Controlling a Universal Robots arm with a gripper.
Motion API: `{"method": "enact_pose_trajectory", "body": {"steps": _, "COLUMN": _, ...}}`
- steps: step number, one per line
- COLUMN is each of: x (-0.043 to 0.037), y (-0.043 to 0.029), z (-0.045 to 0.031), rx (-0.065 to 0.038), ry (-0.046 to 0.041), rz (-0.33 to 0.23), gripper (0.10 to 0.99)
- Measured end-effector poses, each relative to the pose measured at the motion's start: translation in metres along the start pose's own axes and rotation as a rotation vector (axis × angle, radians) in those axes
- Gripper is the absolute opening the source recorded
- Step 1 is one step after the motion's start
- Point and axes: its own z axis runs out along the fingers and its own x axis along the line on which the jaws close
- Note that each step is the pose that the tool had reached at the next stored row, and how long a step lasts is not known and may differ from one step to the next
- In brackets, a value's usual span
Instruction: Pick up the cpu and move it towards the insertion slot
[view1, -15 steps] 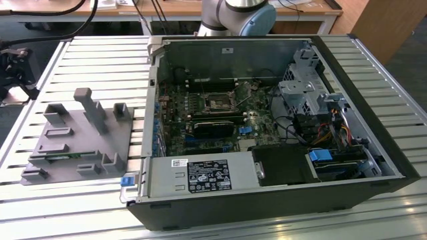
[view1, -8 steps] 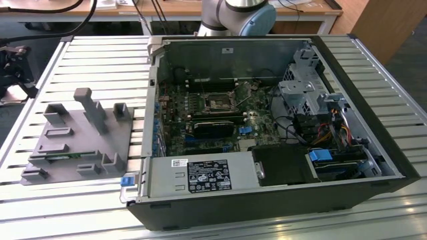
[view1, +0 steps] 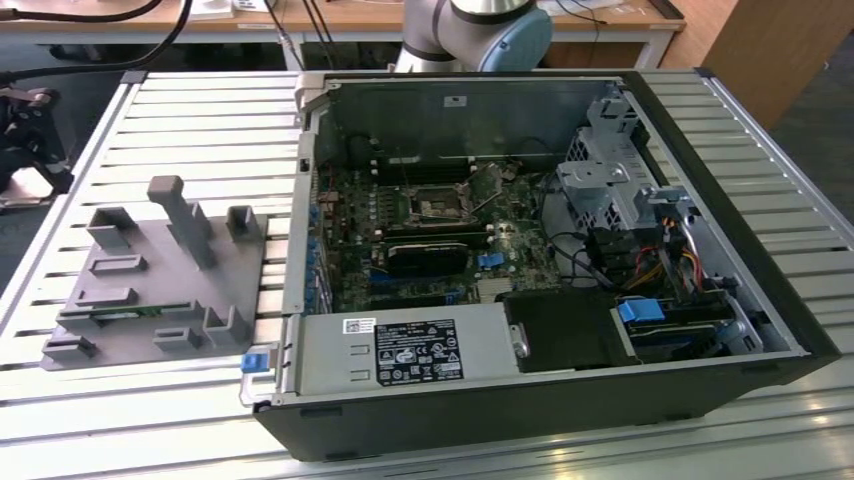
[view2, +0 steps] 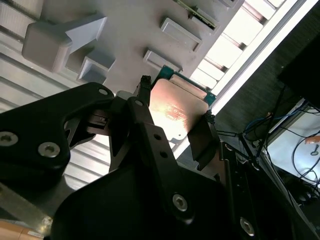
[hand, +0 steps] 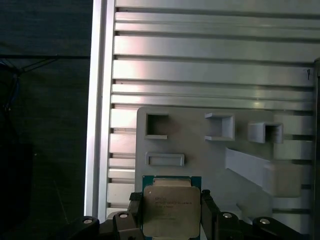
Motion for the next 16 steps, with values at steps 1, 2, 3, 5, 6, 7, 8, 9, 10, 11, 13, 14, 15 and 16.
{"method": "enact_pose_trajectory", "body": {"steps": 1, "x": 0.0000, "y": 0.0001, "z": -0.0009, "rx": 0.000, "ry": 0.0001, "rz": 0.000, "gripper": 0.545}}
{"method": "enact_pose_trajectory", "body": {"steps": 2, "x": 0.0000, "y": 0.0002, "z": -0.0017, "rx": 0.000, "ry": 0.0000, "rz": 0.000, "gripper": 0.545}}
{"method": "enact_pose_trajectory", "body": {"steps": 3, "x": 0.0000, "y": 0.0003, "z": -0.0028, "rx": 0.000, "ry": -0.0001, "rz": 0.000, "gripper": 0.545}}
{"method": "enact_pose_trajectory", "body": {"steps": 5, "x": 0.0000, "y": 0.0003, "z": -0.0051, "rx": 0.000, "ry": -0.0001, "rz": 0.000, "gripper": 0.545}}
{"method": "enact_pose_trajectory", "body": {"steps": 6, "x": 0.0000, "y": 0.0004, "z": -0.0062, "rx": 0.000, "ry": -0.0001, "rz": 0.000, "gripper": 0.545}}
{"method": "enact_pose_trajectory", "body": {"steps": 7, "x": 0.0000, "y": 0.0004, "z": -0.0071, "rx": 0.000, "ry": -0.0002, "rz": 0.000, "gripper": 0.545}}
{"method": "enact_pose_trajectory", "body": {"steps": 8, "x": 0.0000, "y": 0.0005, "z": -0.0082, "rx": 0.000, "ry": -0.0001, "rz": 0.000, "gripper": 0.545}}
{"method": "enact_pose_trajectory", "body": {"steps": 9, "x": 0.0000, "y": 0.0005, "z": -0.0094, "rx": 0.000, "ry": -0.0001, "rz": 0.000, "gripper": 0.545}}
{"method": "enact_pose_trajectory", "body": {"steps": 10, "x": 0.0000, "y": 0.0006, "z": -0.0108, "rx": 0.000, "ry": -0.0002, "rz": 0.000, "gripper": 0.545}}
{"method": "enact_pose_trajectory", "body": {"steps": 11, "x": 0.0000, "y": 0.0007, "z": -0.0123, "rx": 0.000, "ry": -0.0001, "rz": 0.000, "gripper": 0.545}}
{"method": "enact_pose_trajectory", "body": {"steps": 13, "x": 0.0000, "y": 0.0008, "z": -0.0156, "rx": 0.000, "ry": -0.0001, "rz": 0.000, "gripper": 0.545}}
{"method": "enact_pose_trajectory", "body": {"steps": 14, "x": 0.0000, "y": 0.0008, "z": -0.0174, "rx": 0.000, "ry": -0.0001, "rz": 0.000, "gripper": 0.545}}
{"method": "enact_pose_trajectory", "body": {"steps": 15, "x": 0.0000, "y": 0.0009, "z": -0.0190, "rx": 0.000, "ry": 0.0000, "rz": 0.000, "gripper": 0.545}}
{"method": "enact_pose_trajectory", "body": {"steps": 16, "x": 0.0000, "y": 0.0010, "z": -0.0206, "rx": 0.000, "ry": -0.0001, "rz": 0.000, "gripper": 0.545}}
